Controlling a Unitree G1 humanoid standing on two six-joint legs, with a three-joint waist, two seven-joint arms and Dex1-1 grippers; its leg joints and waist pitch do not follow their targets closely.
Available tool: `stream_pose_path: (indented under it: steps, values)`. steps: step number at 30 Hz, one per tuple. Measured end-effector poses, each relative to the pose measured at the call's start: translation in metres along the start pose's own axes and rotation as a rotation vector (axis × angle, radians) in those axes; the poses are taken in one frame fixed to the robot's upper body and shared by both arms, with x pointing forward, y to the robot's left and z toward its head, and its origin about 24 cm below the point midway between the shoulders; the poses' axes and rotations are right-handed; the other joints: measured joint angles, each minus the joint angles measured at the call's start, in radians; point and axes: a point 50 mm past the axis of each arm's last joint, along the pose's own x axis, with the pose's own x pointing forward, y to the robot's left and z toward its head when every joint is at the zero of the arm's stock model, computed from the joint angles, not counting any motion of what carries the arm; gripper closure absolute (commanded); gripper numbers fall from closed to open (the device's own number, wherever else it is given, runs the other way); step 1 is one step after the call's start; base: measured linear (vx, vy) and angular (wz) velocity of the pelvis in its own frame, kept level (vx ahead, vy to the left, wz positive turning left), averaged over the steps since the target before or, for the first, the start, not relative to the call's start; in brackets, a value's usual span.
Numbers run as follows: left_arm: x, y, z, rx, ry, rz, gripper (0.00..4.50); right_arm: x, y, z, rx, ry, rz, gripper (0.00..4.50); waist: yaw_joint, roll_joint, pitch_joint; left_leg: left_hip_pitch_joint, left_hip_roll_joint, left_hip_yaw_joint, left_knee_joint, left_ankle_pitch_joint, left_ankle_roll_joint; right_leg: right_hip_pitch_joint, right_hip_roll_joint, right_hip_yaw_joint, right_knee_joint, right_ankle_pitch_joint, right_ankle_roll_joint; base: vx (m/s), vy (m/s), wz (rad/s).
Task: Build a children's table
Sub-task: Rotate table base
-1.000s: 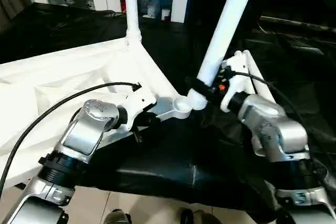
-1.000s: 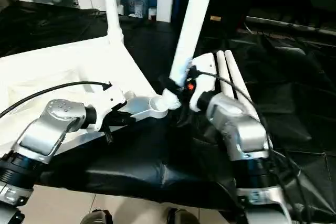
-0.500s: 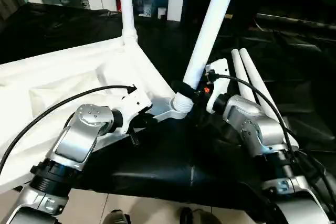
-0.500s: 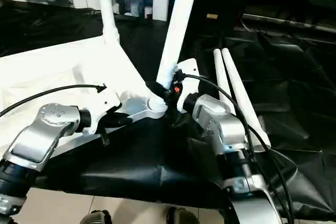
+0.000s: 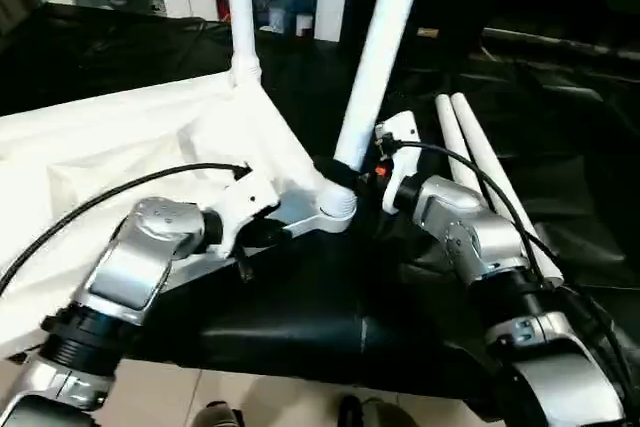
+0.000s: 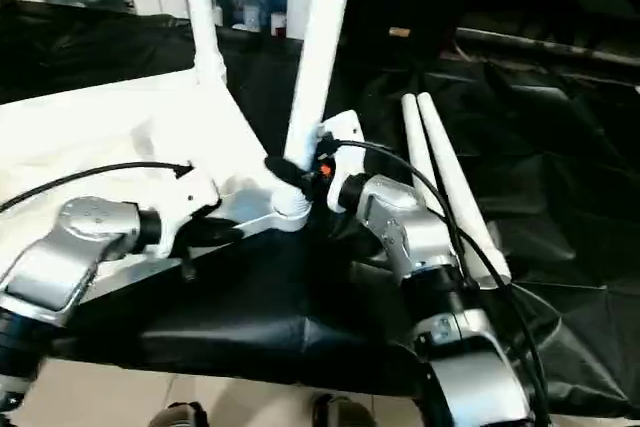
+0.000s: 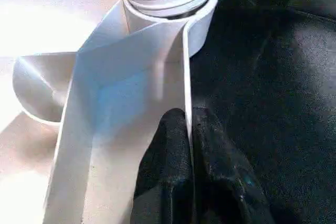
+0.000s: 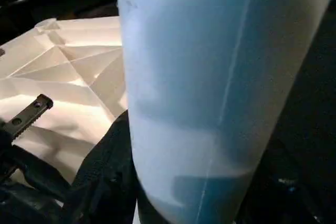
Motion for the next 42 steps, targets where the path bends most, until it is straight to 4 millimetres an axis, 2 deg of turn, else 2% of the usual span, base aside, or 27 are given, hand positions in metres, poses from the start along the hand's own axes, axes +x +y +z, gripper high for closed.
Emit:
stream_pose_path:
  steps: [12,17,24,30,36,42]
  values:
    - [0.003,0.001,0.002,-0.004,0.000,-0.014,4.50,-0.005,-0.009,-0.004,0.104,-0.043,-0.022,2.61,0.009,0.000,0.000,0.000,0.000,0.000,0.000,0.000,0.000,0.000,0.000,-0.001,0.001,0.001,-0.001,0.000,0.000,0.00]
    - [0.006,0.000,0.004,-0.001,-0.002,-0.024,4.50,-0.014,-0.008,-0.013,0.091,-0.100,-0.039,2.61,0.022,0.001,-0.001,0.001,0.000,0.000,0.000,0.000,0.000,0.000,0.000,0.000,0.001,0.001,-0.001,0.000,0.000,0.00]
    - [0.008,0.000,0.003,-0.008,-0.003,-0.033,4.50,-0.022,-0.004,-0.031,0.128,-0.211,-0.093,2.61,0.024,0.008,-0.003,0.001,0.000,0.000,-0.001,0.000,0.000,0.000,0.000,0.000,0.000,0.001,-0.001,0.000,0.000,0.00]
    - [0.010,0.002,0.003,-0.004,-0.004,-0.040,4.50,-0.025,0.002,-0.036,0.049,-0.251,-0.118,2.61,0.028,0.011,-0.004,0.001,0.000,-0.001,-0.001,0.000,0.000,0.001,0.000,-0.001,0.000,0.001,-0.001,0.000,0.000,0.00]
    - [0.010,0.003,0.003,-0.003,0.000,-0.038,4.50,-0.025,0.010,-0.035,-0.097,-0.197,-0.090,2.61,0.025,0.010,-0.004,0.001,0.000,-0.001,-0.001,0.000,0.000,0.001,0.000,-0.001,-0.001,0.000,0.000,0.000,0.000,0.00]
    - [0.007,0.004,0.002,0.001,0.007,-0.034,4.50,-0.023,0.013,-0.034,-0.165,-0.175,-0.061,2.61,0.021,0.002,-0.005,0.001,-0.001,-0.001,-0.007,0.000,0.000,0.000,0.000,-0.001,-0.005,0.000,0.000,0.000,0.000,0.00]
